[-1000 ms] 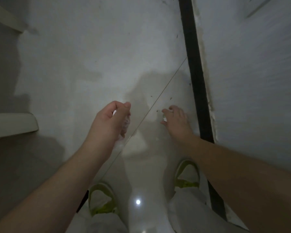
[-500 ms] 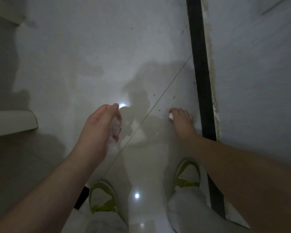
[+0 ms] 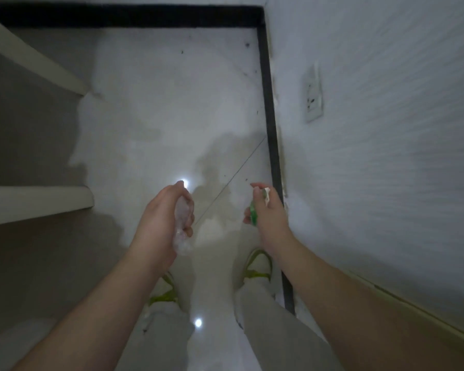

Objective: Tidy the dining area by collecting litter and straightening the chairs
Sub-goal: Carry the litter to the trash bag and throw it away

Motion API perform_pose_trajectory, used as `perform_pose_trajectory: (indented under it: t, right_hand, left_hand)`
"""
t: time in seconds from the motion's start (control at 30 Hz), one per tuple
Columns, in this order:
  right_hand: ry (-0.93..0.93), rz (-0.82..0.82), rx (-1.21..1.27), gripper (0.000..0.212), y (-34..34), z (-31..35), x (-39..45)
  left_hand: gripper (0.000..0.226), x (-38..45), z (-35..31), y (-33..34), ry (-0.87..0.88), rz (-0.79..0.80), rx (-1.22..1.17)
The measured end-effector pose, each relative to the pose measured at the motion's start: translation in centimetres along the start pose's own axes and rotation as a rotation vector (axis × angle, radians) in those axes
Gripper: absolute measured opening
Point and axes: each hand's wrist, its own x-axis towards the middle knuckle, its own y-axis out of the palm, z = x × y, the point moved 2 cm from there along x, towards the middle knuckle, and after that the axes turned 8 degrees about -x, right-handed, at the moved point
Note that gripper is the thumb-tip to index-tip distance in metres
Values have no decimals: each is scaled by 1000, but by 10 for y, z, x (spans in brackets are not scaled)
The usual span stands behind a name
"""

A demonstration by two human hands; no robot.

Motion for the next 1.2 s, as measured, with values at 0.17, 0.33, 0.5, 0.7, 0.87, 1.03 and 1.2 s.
perform_pose_trajectory:
  t: [0.17,0.33,0.5,0.7,0.87,1.03,1.2]
  right_hand:
    - [-14,173,354,28,1,110,-91]
    - [-119,305,448,35,-13,228,-187]
    - [-99,425,551,37,-33,313,-266]
    - [-97,484,508,24,-36,367,-342]
    - [-102,502,404,22,-16,385,-394]
    - [-114,552,348,21,24,402,-429]
    - [-170,582,269,17,67,419,-449]
  left_hand:
    - [34,-88,-79,18,52,-36,-176]
    - [32,-194,-150,38,66,61,-373]
    - [24,-297,-204,48,150,175,-456]
    - [35,-395,-236,38,249,364,-552]
    - [28,-438,-246,9,279,352,-662]
    - [25,-462,-278,-22,323,374,-664]
    - [13,-482,-300,-57,443,459,-602]
